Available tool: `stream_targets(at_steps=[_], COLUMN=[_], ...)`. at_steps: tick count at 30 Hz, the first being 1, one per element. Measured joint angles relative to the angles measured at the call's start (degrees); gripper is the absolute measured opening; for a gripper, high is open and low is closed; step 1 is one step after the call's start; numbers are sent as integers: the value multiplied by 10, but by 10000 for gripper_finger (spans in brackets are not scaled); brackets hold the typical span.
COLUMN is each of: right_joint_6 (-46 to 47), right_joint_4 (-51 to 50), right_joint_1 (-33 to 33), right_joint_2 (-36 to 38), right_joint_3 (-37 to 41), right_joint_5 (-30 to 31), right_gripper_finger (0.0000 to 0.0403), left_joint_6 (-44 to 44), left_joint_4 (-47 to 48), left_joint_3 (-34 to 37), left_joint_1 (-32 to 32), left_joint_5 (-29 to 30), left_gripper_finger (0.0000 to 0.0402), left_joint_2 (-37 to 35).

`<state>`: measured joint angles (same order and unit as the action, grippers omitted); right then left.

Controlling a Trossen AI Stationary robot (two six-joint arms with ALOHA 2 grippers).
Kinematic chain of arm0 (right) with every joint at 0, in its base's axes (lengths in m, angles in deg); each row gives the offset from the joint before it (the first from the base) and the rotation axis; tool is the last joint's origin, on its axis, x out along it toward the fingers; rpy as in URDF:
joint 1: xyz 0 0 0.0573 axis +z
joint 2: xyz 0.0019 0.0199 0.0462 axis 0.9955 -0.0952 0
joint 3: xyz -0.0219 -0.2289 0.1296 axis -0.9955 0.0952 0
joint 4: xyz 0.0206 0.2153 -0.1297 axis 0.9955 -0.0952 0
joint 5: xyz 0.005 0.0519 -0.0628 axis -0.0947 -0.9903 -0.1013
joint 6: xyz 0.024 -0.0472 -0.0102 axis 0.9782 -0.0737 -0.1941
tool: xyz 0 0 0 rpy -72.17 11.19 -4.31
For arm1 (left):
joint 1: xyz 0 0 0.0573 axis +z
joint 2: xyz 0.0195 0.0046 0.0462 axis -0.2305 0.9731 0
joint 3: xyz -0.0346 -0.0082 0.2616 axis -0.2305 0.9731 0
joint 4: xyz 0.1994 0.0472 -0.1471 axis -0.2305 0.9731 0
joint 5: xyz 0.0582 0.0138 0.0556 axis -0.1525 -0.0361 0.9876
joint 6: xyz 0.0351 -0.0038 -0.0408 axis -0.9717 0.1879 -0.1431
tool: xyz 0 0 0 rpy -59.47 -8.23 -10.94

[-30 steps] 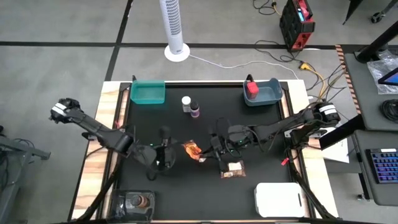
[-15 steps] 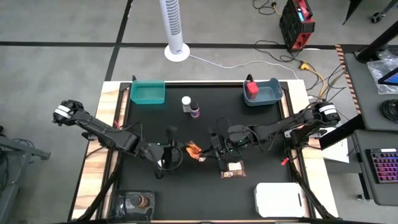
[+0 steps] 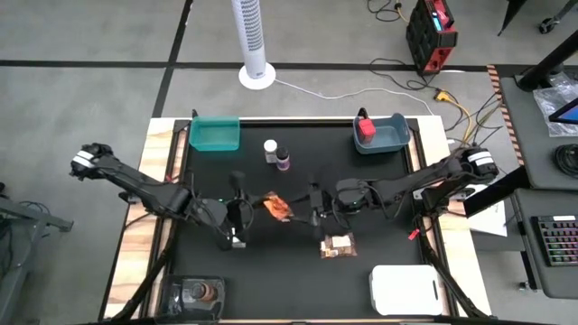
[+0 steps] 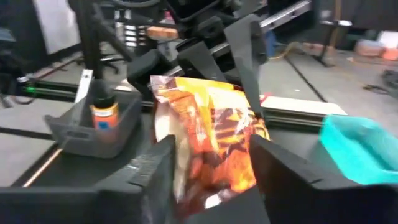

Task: Sort spices by type
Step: Put the left orange seasoning pack into the light green bin

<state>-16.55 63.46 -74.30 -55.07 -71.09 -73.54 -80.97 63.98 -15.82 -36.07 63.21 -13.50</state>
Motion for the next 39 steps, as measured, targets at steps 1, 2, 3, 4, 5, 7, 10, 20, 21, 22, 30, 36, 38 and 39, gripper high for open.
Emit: stream_targets(at_steps=[1,2,3,4,5,7,10,20,21,22,30,36,38,39], right_joint_6=[0,1,2,6,11,28,53,87,87,87,92,92,92,92], right_joint_4=[-11,-22,-36,-51,-68,-99,-139,-178,-179,-182,-177,-180,-177,-177], right_joint_1=[0,0,0,0,0,0,0,0,0,0,0,0,0,0], right_joint_2=[6,13,20,25,31,41,56,49,48,47,42,38,38,38], right_joint_3=[0,0,0,0,0,0,0,0,0,0,1,4,5,6], right_joint_5=[12,24,36,47,56,63,70,70,70,70,70,70,70,70], right_gripper_finger=[207,217,225,234,241,255,270,286,285,282,264,259,262,264], left_joint_6=[4,8,10,16,23,36,55,171,174,173,74,39,26,20], left_joint_4=[9,20,29,42,57,81,124,380,411,432,447,447,446,446], left_joint_3=[0,0,0,0,0,0,0,-60,-69,-78,-89,-89,-89,-89], left_joint_1=[2,5,9,13,17,31,57,271,303,335,552,646,653,655], left_joint_5=[6,10,17,22,26,37,67,67,49,27,-120,-127,-130,-132], left_gripper_finger=[7,7,7,7,7,7,7,6,6,6,6,6,6,6], left_joint_2=[-4,-8,-11,-16,-23,-36,-56,-100,-97,-94,-66,-33,-20,-13])
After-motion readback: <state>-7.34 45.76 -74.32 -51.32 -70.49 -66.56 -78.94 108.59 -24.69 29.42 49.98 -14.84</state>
